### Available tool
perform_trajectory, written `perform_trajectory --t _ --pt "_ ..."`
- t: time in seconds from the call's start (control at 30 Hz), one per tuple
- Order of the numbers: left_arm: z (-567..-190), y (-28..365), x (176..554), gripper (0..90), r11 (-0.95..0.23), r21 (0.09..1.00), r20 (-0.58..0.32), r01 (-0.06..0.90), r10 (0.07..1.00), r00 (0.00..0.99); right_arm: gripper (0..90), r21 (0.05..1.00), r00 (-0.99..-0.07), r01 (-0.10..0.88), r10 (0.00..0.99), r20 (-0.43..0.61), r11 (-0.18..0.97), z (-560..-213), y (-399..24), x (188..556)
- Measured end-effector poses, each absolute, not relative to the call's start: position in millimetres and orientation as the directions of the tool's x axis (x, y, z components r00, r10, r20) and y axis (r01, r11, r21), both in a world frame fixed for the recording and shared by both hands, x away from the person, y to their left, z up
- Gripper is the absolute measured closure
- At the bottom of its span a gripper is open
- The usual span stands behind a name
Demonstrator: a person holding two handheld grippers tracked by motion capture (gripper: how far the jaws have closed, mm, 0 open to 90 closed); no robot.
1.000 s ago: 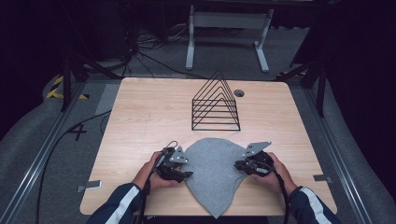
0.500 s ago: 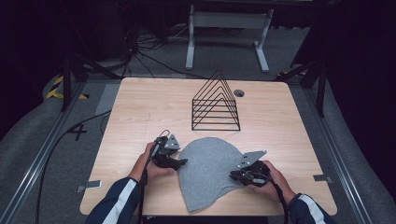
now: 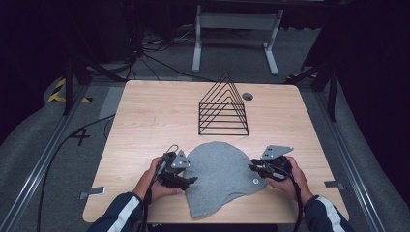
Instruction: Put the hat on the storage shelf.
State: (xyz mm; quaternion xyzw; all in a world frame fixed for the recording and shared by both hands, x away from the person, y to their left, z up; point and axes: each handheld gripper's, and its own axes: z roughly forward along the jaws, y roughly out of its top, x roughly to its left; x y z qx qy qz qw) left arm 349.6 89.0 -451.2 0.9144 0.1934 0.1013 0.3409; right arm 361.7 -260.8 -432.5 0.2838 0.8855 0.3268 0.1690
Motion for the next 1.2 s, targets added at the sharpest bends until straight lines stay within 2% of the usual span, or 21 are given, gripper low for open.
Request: perform_trajectory --t 0.07,0.13,0.27,0.47,0.6,0.73,0.83,0.93,1.03,1.2 --pt "-460 87 338 34.3 -0.729 0.622 0.052 0.286 0.403 0.914 74.8 0.665 -0.778 0.412 0.62 -0.099 0.623 -437 -265 367" --pt "-462 88 337 34.3 -0.723 0.627 0.048 0.29 0.407 0.912 74.8 0.656 -0.781 0.414 0.616 -0.099 0.631 -439 -264 367" --pt "-463 97 343 31.3 -0.7 0.636 0.038 0.325 0.449 0.892 75.7 0.61 -0.808 0.414 0.581 -0.095 0.675 -447 -258 362" --pt "-465 115 361 29.3 -0.66 0.642 0.014 0.39 0.519 0.855 76.3 0.598 -0.843 0.407 0.537 -0.045 0.69 -448 -252 346" --pt "-463 121 375 30.4 -0.641 0.645 0.008 0.416 0.55 0.835 70.4 0.593 -0.85 0.387 0.523 -0.067 0.706 -445 -248 341" --pt "-458 120 388 31.6 -0.602 0.676 -0.016 0.426 0.565 0.825 66.3 0.673 -0.798 0.398 0.598 -0.082 0.624 -431 -251 359" --pt "-458 116 396 31.8 -0.6 0.677 -0.009 0.426 0.572 0.82 61.5 0.72 -0.751 0.426 0.658 -0.057 0.548 -426 -251 378" --pt "-461 112 405 32.0 -0.614 0.659 -0.006 0.433 0.572 0.82 54.0 0.71 -0.748 0.433 0.661 -0.061 0.556 -431 -243 396" --pt "-465 111 413 31.5 -0.605 0.653 -0.023 0.455 0.585 0.81 52.8 0.695 -0.755 0.46 0.655 -0.02 0.552 -437 -233 411" --pt "-467 110 419 29.2 -0.598 0.662 -0.031 0.452 0.581 0.813 49.7 0.673 -0.755 0.473 0.655 -0.022 0.568 -446 -215 431"
